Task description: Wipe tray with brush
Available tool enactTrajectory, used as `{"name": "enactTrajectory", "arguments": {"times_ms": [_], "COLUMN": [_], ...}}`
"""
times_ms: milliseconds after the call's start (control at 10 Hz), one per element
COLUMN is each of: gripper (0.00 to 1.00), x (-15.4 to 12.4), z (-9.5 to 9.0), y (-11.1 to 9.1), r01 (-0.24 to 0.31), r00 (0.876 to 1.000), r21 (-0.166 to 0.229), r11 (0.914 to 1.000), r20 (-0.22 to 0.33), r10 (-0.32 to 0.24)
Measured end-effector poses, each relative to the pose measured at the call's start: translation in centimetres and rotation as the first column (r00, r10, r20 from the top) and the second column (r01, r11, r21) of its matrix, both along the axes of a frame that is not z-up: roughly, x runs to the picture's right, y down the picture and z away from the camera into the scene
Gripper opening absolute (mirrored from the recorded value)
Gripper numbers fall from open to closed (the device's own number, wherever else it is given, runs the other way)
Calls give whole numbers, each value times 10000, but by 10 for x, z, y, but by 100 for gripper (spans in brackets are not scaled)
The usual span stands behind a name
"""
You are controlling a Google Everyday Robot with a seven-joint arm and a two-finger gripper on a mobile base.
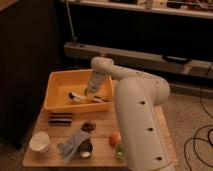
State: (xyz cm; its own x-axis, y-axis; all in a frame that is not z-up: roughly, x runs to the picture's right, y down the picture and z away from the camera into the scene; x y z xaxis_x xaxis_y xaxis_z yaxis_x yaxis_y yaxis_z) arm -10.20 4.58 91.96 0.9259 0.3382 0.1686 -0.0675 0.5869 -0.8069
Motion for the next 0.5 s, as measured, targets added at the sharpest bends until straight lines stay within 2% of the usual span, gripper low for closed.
{"name": "enactTrajectory", "arguments": {"times_ms": [300, 500], "gripper": [0, 0], "x": [3, -14], "z": [18, 25], "y": [-48, -63], "r01": [88, 194], "r00": [9988, 9981], "r21": [437, 530], "r11": [9990, 9984], "r20": [-490, -586], "r10": [-67, -163]}}
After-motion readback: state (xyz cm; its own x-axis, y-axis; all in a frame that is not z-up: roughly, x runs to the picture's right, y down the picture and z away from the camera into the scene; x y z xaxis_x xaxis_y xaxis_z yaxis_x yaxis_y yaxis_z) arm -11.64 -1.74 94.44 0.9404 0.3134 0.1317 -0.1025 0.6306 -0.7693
